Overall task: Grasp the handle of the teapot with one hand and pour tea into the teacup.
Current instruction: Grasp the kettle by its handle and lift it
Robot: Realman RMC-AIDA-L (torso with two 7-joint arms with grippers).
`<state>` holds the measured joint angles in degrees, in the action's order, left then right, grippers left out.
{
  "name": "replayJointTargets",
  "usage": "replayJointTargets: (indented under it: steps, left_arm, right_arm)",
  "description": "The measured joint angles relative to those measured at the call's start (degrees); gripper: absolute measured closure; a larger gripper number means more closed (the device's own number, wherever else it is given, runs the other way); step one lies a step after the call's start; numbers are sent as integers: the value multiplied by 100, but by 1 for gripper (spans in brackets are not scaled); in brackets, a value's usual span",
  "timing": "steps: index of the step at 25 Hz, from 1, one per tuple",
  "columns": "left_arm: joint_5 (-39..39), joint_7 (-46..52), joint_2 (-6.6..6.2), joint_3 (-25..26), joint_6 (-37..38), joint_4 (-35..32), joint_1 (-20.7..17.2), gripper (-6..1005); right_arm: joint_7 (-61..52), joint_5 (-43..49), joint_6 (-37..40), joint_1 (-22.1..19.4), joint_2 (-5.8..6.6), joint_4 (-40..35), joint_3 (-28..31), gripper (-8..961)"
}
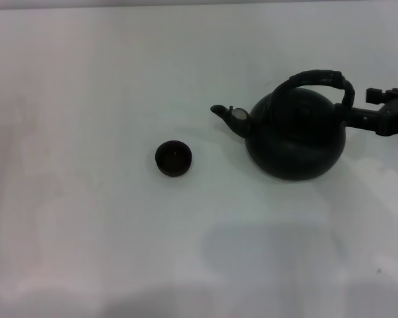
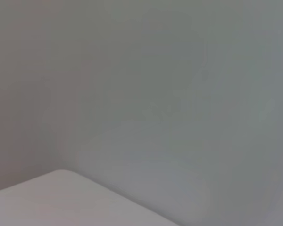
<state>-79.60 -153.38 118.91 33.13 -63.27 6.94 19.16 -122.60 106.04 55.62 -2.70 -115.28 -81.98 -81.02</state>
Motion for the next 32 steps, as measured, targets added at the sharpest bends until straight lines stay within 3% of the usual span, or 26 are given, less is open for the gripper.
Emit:
replayJointTargets:
  steps: [10,16,18,24,32]
  left_arm:
    - [22,-2,5,-8,6,10,-17,124]
    - [24,0,13,-8,9,10,-25,124]
    - [24,1,8,-8,9,10,-26,124]
    - [24,1,4,0,9,9,-26,124]
    - [-22,23,-7,19,-1,-1,-31,123]
  right_arm:
    - [3,0,-52,346,-15,440,9,131]
    - [44,3,-2,345,4,392,9,327]
    - [37,4,11,352,3,392,13,549]
    - [15,-21,74,430,12,446,44,710]
    - [4,-75,113,611,-12,401,50,713]
